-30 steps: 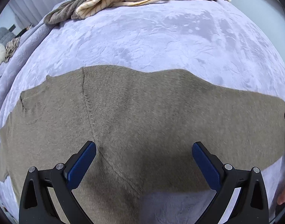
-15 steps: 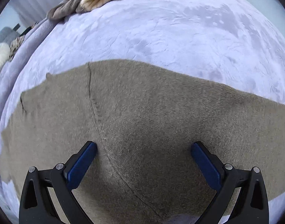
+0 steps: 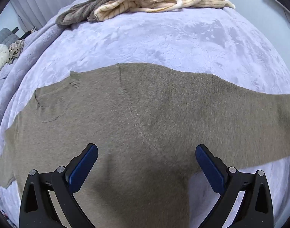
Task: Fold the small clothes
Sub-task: 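Grasp the sweater sleeve cuff with the right gripper and lift it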
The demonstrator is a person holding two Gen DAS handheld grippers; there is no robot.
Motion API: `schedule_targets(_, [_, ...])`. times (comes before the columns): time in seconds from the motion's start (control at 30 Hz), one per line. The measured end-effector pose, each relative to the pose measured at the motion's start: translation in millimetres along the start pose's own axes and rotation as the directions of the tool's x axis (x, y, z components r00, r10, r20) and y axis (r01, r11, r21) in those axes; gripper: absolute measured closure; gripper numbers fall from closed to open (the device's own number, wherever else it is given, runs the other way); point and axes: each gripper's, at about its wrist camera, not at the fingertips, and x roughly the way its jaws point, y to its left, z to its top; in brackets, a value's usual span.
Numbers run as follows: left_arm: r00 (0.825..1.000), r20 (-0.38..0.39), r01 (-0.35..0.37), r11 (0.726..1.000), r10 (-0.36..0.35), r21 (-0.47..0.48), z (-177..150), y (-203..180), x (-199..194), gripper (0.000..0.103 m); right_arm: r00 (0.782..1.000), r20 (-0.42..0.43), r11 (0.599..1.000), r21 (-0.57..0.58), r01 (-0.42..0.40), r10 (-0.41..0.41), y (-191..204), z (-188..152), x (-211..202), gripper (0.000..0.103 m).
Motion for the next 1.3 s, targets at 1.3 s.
schedule_targets(1.3, [0.996, 0.016, 0.09, 0.957, -0.09, -0.275, -109.2, 244.9, -9.5, 0.0, 0.984, -0.069, 0.92, -0.348, -0.178, 0.164, 380.5, -78.5, -44.2, 0.096])
